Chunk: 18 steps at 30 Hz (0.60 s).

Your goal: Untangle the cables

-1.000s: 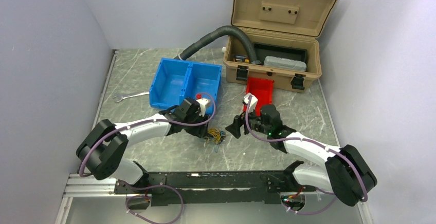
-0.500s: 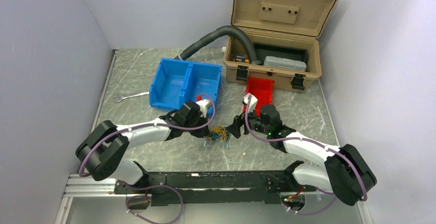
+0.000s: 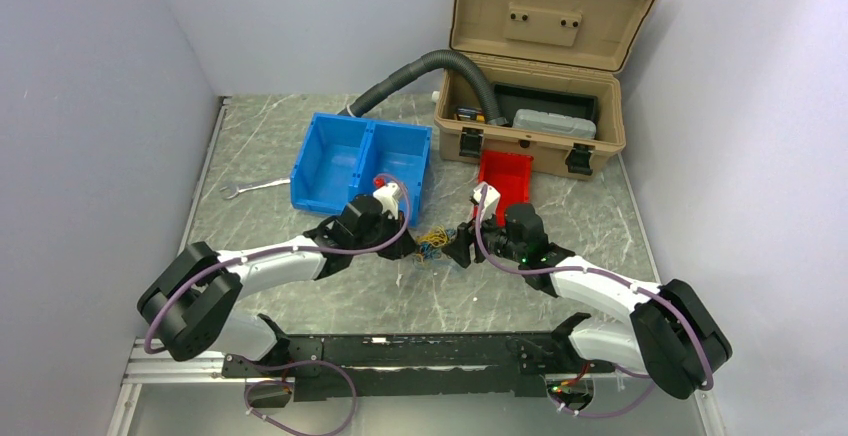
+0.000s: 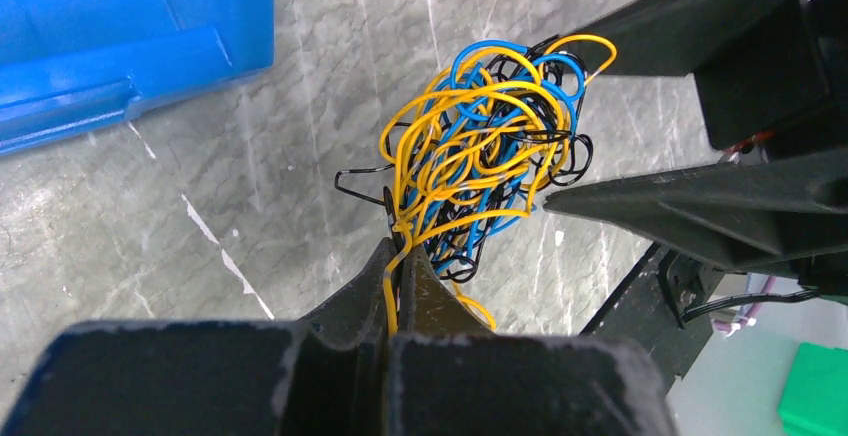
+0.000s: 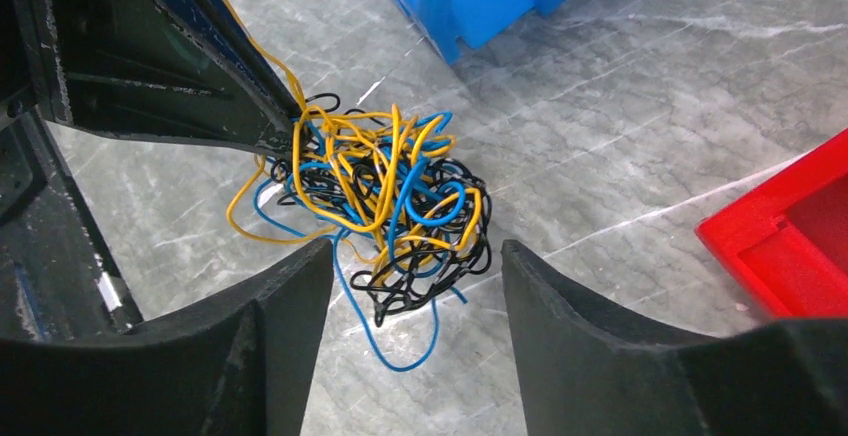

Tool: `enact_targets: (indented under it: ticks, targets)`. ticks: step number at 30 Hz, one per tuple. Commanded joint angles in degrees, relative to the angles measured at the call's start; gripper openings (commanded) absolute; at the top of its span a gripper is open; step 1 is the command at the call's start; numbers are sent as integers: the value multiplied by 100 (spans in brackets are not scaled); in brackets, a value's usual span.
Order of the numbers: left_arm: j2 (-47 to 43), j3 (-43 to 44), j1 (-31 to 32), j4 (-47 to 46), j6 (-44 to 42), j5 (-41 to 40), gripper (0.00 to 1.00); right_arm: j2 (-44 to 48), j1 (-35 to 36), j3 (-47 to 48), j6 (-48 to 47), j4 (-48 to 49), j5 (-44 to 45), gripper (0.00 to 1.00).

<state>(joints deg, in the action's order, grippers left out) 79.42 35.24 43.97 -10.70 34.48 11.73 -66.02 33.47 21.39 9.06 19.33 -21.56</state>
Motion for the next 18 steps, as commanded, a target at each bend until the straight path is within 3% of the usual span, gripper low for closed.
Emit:
enact_targets:
  ticks: [1, 4, 7, 9, 18]
  targets:
    - [-36, 123, 31, -473, 199, 60, 0, -12, 36, 215, -18, 90, -35, 56]
    - [-7, 121, 32, -617, 225, 151, 0, -31, 35, 233, -27, 71, -62, 40]
    - [-5, 105, 27, -669, 232, 217, 0, -31, 36, 243, -21, 46, -14, 13]
    - [-24, 114, 26, -592, 199, 184, 0, -16, 34, 251, 15, 22, 103, 0]
    - [-920, -198, 16, 371, 210, -860, 0, 228, 24, 263, 458, -324, 1653, 0]
